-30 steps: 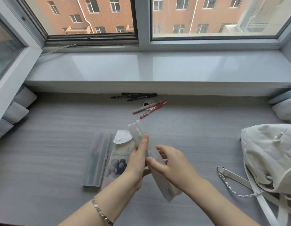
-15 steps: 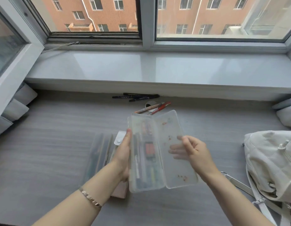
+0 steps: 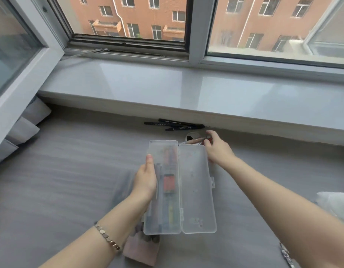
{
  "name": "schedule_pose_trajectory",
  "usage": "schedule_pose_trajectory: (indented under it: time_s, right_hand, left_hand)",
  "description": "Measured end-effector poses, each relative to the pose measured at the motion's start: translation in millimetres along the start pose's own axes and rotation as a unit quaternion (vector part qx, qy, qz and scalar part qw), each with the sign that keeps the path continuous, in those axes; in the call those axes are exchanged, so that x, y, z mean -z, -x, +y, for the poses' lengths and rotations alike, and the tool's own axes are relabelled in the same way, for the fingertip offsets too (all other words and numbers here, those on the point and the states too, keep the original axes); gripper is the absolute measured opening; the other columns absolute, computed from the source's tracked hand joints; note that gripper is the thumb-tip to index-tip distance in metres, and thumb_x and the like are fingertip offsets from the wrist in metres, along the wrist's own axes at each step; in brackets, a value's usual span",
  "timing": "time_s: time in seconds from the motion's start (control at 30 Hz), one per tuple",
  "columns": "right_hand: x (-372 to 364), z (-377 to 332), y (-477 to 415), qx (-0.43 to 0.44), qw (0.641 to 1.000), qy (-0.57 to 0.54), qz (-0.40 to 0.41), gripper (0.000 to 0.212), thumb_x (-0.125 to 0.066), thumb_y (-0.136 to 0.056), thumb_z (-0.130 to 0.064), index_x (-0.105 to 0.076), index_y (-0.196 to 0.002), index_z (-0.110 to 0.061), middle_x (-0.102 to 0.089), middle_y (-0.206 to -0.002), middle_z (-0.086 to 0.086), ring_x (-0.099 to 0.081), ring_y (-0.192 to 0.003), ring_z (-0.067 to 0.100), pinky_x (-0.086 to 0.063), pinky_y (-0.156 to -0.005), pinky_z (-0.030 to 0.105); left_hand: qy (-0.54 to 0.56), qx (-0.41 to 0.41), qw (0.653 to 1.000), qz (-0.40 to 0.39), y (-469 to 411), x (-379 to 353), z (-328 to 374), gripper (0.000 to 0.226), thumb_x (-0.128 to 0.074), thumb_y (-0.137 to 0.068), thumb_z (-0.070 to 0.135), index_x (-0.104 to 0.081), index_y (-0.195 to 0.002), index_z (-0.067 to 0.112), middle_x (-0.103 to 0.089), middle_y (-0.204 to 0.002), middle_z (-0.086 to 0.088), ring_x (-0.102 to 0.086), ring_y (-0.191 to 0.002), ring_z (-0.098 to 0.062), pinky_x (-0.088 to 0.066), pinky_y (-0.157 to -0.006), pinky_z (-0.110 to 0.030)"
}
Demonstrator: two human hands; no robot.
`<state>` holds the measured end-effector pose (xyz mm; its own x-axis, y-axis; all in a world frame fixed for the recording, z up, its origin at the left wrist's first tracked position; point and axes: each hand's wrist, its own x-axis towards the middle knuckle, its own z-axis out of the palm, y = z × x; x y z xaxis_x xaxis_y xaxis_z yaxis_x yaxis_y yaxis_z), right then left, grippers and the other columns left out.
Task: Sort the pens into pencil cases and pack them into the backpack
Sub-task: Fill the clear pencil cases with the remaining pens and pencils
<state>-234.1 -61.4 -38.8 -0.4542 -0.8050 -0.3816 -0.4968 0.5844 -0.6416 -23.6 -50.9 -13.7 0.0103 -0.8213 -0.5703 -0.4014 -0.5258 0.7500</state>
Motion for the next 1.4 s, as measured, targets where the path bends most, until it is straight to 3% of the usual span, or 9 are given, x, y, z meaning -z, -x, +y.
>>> schedule_pose_trajectory:
  time_s: [0.07, 0.2, 0.4, 0.57, 0.77, 0.97, 1.1, 1.23, 1.4]
  right_hand:
    - [-7, -8, -24, 0.034, 0.99, 0.129, -0.044, 0.042, -0.032, -0.096, -0.032, -0.032, -0.138, -0.025, -0.058, -0.125, 0.015, -0.054, -0.11, 0.033, -0.045, -0.085, 0.036]
    - [-21, -9, -41, -0.007, 0.975, 0.214, -0.056, 0.039, -0.036, -0.095, -0.039, -0.043, -0.126, -0.016, -0.055, -0.121, 0.021, -0.052, -0.11, 0.037, -0.044, -0.08, 0.035]
    - [-29, 7, -29, 0.008, 0.973, 0.232, 0.012, 0.027, -0.039, -0.091, -0.007, -0.044, -0.116, -0.001, -0.048, -0.118, 0.026, -0.054, -0.099, 0.04, -0.042, -0.077, 0.035]
    - [-1, 15, -7, 0.048, 0.986, 0.157, -0.016, 0.031, -0.044, -0.085, -0.005, -0.042, -0.117, -0.004, -0.055, -0.101, 0.018, -0.055, -0.092, 0.036, -0.037, -0.069, 0.031]
    - [29, -39, 63, 0.158, 0.983, -0.079, 0.054, 0.076, -0.052, -0.084, -0.003, -0.011, -0.145, -0.023, -0.051, -0.07, 0.001, -0.049, -0.061, 0.017, -0.037, -0.058, 0.019]
    - [-16, -46, 112, 0.246, 0.96, -0.127, -0.031, 0.084, -0.056, -0.077, -0.001, -0.016, -0.144, -0.03, -0.039, -0.055, -0.006, -0.041, -0.046, 0.007, -0.034, -0.048, 0.01]
    - [-34, -27, 118, 0.302, 0.951, -0.054, -0.02, 0.06, -0.056, -0.069, -0.015, -0.045, -0.128, -0.009, -0.053, -0.08, -0.006, -0.048, -0.073, 0.003, -0.036, -0.069, 0.003]
    - [-44, -6, 116, 0.402, 0.91, 0.083, 0.067, 0.035, -0.05, -0.068, -0.025, -0.059, -0.093, -0.002, -0.056, -0.087, 0.013, -0.042, -0.089, 0.018, -0.034, -0.083, 0.02]
    - [-47, -4, 100, 0.395, 0.888, 0.169, 0.163, 0.025, -0.049, -0.072, -0.032, -0.064, -0.076, -0.012, -0.062, -0.1, 0.013, -0.042, -0.109, 0.027, -0.036, -0.092, 0.039]
  left_hand:
    - [0.004, 0.007, 1.0, 0.01, -10, 5, 0, 0.063, -0.019, -0.094, 0.055, -0.045, -0.133, 0.013, -0.045, -0.142, -0.005, -0.04, -0.132, -0.025, -0.03, -0.105, -0.034]
    - [0.004, 0.005, 1.0, 0.03, -20, 14, 4, 0.059, -0.021, -0.096, 0.051, -0.051, -0.128, 0.012, -0.051, -0.135, -0.005, -0.045, -0.126, -0.024, -0.033, -0.096, -0.029]
    - [-0.003, 0.018, 0.999, 0.039, -24, 17, -1, 0.057, -0.021, -0.096, 0.051, -0.055, -0.123, 0.014, -0.056, -0.118, -0.003, -0.048, -0.121, -0.025, -0.032, -0.088, -0.027]
    - [0.007, 0.008, 0.999, 0.037, -19, 13, -3, 0.058, -0.021, -0.096, 0.049, -0.055, -0.12, 0.008, -0.053, -0.106, -0.001, -0.046, -0.097, -0.017, -0.032, -0.085, -0.026]
    - [-0.021, -0.012, 1.0, 0.018, -4, 3, -7, 0.059, -0.02, -0.096, 0.049, -0.048, -0.129, 0.009, -0.049, -0.137, -0.008, -0.042, -0.129, -0.025, -0.03, -0.093, -0.028]
    - [-0.024, -0.025, 0.999, -0.02, 17, -14, -7, 0.058, -0.02, -0.096, 0.05, -0.051, -0.126, 0.012, -0.054, -0.131, -0.007, -0.05, -0.119, -0.023, -0.037, -0.098, -0.032]
    - [-0.003, -0.041, 0.999, -0.006, 29, -19, -7, 0.037, -0.023, -0.098, 0.043, -0.05, -0.109, 0.02, -0.051, -0.1, 0.006, -0.046, -0.078, -0.007, -0.034, -0.069, -0.022]
    - [-0.04, -0.045, 0.998, -0.001, 28, -22, -8, 0.049, -0.024, -0.098, 0.043, -0.053, -0.115, 0.007, -0.053, -0.103, -0.002, -0.045, -0.092, -0.016, -0.028, -0.078, -0.023]
    - [-0.047, -0.045, 0.998, 0.009, 11, -22, -2, 0.053, -0.025, -0.097, 0.046, -0.054, -0.118, 0.007, -0.058, -0.119, -0.011, -0.051, -0.112, -0.024, -0.031, -0.086, -0.025]
